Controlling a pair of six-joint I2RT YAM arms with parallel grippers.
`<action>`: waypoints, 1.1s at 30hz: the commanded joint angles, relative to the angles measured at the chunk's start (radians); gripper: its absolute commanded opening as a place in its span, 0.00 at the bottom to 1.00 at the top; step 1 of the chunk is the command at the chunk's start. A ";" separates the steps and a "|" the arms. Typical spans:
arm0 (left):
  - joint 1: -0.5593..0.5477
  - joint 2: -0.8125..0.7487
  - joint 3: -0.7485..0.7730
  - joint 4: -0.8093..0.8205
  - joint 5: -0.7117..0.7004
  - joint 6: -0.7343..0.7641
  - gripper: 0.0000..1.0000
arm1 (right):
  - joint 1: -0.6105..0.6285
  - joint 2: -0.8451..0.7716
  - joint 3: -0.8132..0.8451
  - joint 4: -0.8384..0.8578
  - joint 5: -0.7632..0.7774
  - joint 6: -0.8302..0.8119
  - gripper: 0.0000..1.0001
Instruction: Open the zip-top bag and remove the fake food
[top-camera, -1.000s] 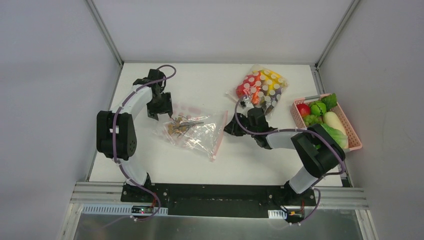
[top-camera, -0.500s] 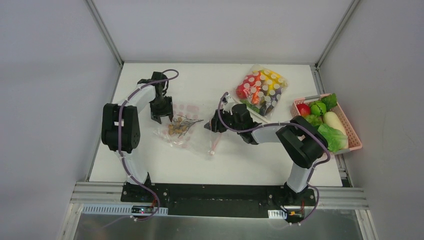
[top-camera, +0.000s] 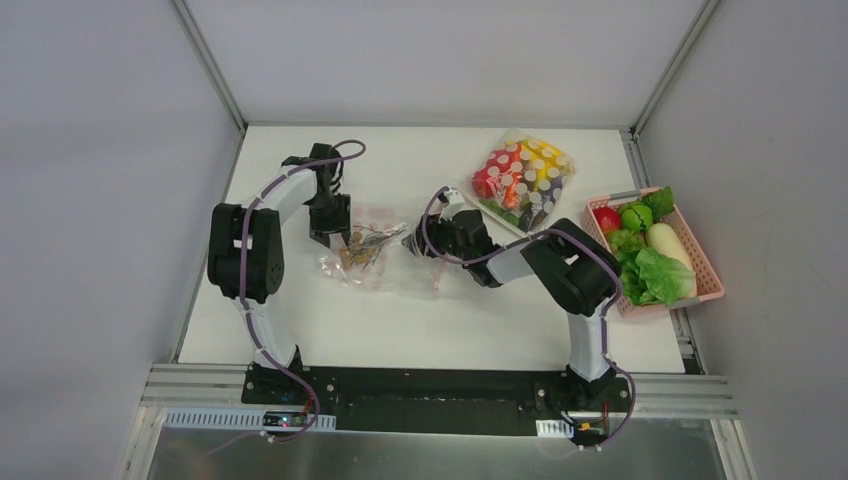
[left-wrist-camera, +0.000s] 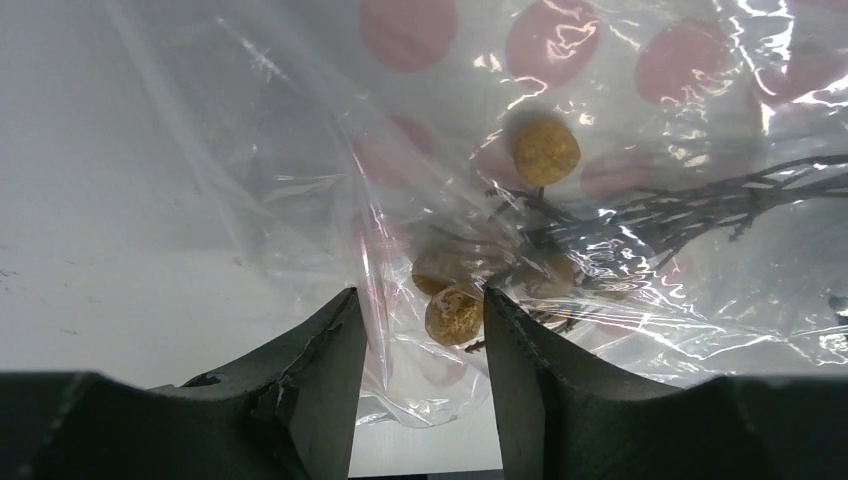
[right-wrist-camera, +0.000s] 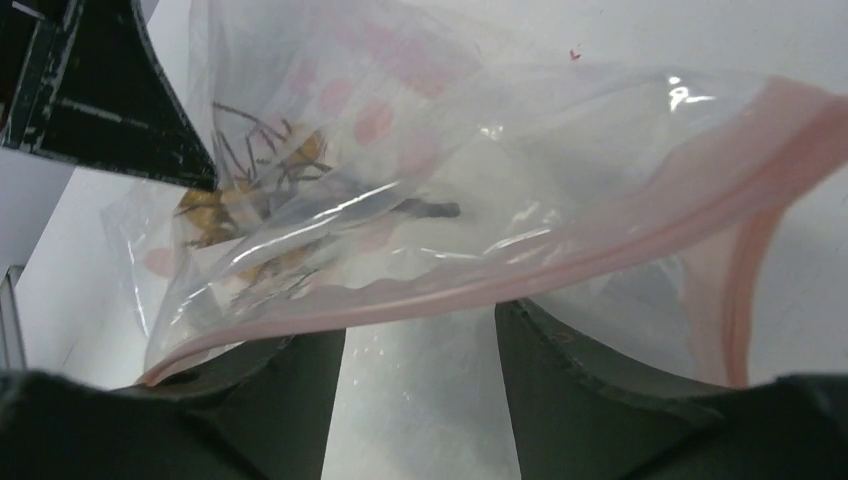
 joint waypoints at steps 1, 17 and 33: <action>-0.022 0.018 0.035 -0.048 0.013 0.030 0.46 | 0.009 0.049 0.074 0.139 0.065 -0.006 0.60; -0.108 0.033 0.048 -0.068 0.020 0.088 0.36 | 0.015 0.258 0.261 0.220 -0.003 0.199 0.60; -0.137 0.011 0.050 -0.067 0.072 0.119 0.25 | 0.026 0.336 0.291 0.274 -0.018 0.357 0.32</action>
